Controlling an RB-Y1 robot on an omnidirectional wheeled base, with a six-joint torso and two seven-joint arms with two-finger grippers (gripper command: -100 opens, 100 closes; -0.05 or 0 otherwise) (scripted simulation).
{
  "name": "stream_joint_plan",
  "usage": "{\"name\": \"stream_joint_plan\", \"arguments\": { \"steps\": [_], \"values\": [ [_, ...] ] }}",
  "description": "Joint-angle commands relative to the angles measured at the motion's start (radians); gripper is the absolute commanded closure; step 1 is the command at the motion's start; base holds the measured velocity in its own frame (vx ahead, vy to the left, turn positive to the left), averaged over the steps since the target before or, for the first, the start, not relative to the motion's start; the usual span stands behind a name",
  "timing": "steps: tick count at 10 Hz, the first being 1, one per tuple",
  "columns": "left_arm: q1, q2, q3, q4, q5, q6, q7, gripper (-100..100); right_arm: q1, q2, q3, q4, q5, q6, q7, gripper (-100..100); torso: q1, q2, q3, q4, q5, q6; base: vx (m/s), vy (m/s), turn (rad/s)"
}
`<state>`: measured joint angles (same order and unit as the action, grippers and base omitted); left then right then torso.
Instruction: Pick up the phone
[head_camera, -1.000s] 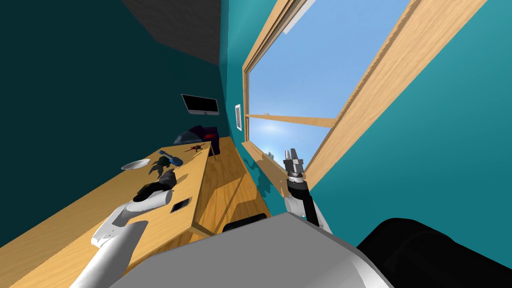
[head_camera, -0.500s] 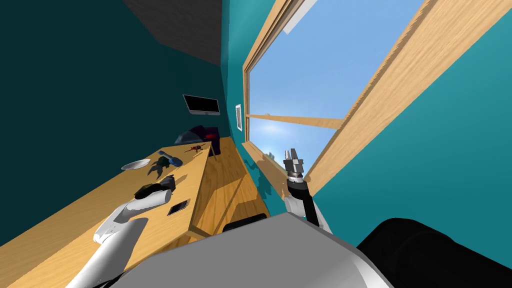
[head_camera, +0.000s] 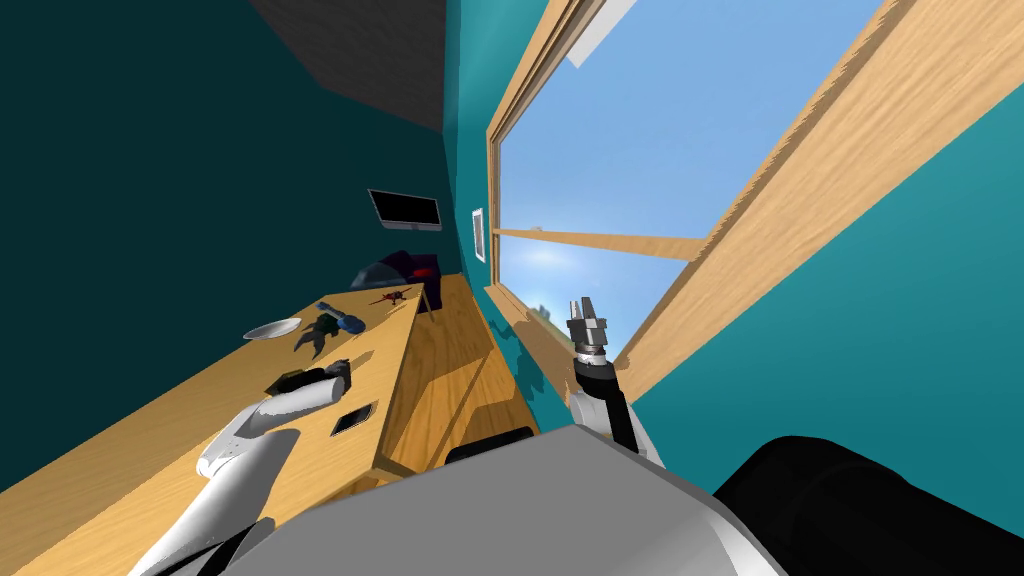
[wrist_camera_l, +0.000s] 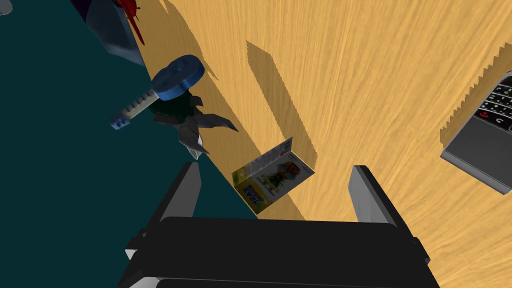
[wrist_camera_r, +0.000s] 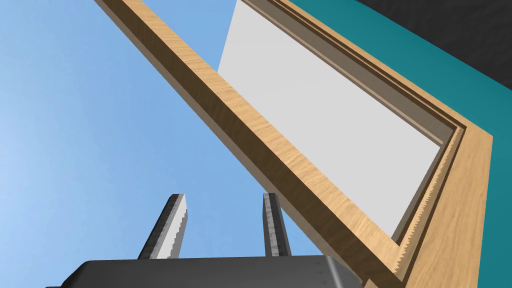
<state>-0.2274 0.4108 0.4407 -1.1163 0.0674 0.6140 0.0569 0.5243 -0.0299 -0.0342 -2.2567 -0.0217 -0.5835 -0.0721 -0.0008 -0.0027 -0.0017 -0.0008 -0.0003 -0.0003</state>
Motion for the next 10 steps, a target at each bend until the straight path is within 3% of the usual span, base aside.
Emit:
{"name": "stream_joint_plan", "arguments": {
  "steps": [1, 4, 5, 7, 8, 9, 10],
  "values": [
    [-0.015, 0.018, -0.002, 0.05, 0.02, 0.05, -0.015, -100, 0.0, 0.0, 0.0, 0.0, 0.0, 0.0, 0.0, 0, 0.0, 0.0, 0.0, 0.0, 0.0, 0.0, 0.049, -0.014, 0.035],
    [-0.032, 0.028, -0.006, 0.119, 0.028, 0.101, -0.024, -100, 0.0, 0.0, 0.0, 0.0, 0.0, 0.0, 0.0, 0, 0.001, 0.0, 0.0, 0.0, 0.0, 0.0, 0.045, -0.004, 0.03],
    [-0.048, 0.039, -0.011, 0.171, 0.036, 0.128, -0.034, -100, 0.0, 0.0, 0.0, 0.0, 0.0, 0.0, 0.0, 0, 0.001, 0.0, 0.0, 0.0, 0.0, 0.0, 0.058, -0.005, 0.032],
    [-0.048, 0.039, -0.011, 0.171, 0.036, 0.142, -0.034, -100, 0.0, 0.0, 0.0, 0.0, 0.0, 0.0, 0.0, 0, 0.001, 0.0, 0.0, 0.0, 0.0, 0.0, 0.036, -0.006, 0.015],
    [-0.063, 0.048, -0.019, 0.221, 0.044, 0.179, -0.043, -100, 0.0, 0.0, 0.0, 0.0, 0.0, 0.0, 0.0, 0, 0.001, 0.001, 0.001, 0.0, 0.0, 0.0, 0.032, 0.0, 0.04],
    [-0.063, 0.048, -0.019, 0.221, 0.044, 0.18, -0.043, -100, 0.0, 0.0, 0.0, 0.0, 0.0, 0.0, 0.0, 0, 0.001, 0.001, 0.001, 0.0, 0.0, 0.0, 0.041, -0.002, 0.026],
    [-0.075, 0.057, -0.028, 0.265, 0.052, 0.216, -0.053, -100, 0.0, 0.0, 0.0, 0.0, 0.0, 0.0, 0.0, 0, 0.001, 0.001, 0.0, 0.0, 0.0, 0.0, 0.065, 0.001, 0.039]
  ]
}}
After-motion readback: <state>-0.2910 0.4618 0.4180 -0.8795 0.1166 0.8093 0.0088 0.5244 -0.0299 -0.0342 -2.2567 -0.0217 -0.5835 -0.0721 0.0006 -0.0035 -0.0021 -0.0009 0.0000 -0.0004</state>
